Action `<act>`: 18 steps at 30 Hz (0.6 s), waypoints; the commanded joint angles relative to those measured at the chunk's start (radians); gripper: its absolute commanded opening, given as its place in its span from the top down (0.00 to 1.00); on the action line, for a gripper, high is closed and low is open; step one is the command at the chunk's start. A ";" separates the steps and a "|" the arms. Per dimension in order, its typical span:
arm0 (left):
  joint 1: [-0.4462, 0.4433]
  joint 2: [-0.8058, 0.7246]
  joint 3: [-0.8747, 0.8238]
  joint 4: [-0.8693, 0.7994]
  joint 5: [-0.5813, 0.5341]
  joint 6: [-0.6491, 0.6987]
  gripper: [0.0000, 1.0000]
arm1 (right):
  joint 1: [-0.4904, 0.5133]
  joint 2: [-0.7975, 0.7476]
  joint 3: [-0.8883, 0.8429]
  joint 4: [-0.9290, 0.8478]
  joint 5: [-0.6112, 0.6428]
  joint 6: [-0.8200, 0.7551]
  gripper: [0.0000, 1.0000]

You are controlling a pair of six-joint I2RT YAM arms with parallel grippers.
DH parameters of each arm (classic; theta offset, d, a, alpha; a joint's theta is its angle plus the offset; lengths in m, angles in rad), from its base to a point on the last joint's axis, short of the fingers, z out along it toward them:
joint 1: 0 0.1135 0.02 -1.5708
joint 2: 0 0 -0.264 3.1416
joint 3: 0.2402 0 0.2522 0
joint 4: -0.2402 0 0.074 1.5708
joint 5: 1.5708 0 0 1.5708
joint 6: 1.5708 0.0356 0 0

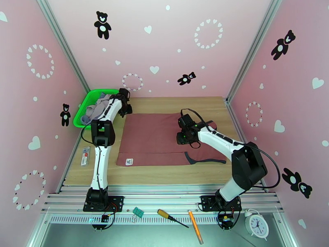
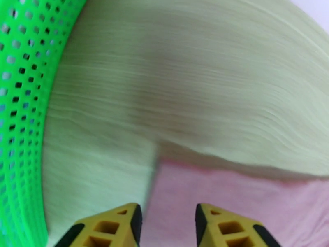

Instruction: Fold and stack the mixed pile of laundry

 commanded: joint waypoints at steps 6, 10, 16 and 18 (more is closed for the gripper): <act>0.003 0.106 0.087 -0.015 0.144 0.001 0.57 | -0.016 0.077 0.135 -0.049 0.021 -0.042 0.57; 0.003 0.114 0.086 -0.002 0.200 0.018 0.57 | -0.063 0.155 0.268 -0.081 0.033 -0.089 0.52; 0.003 0.125 0.084 -0.004 0.248 0.018 0.61 | -0.160 0.353 0.512 -0.093 0.018 -0.154 0.47; 0.003 0.129 0.083 -0.006 0.256 0.017 0.65 | -0.185 0.434 0.598 -0.105 0.013 -0.167 0.46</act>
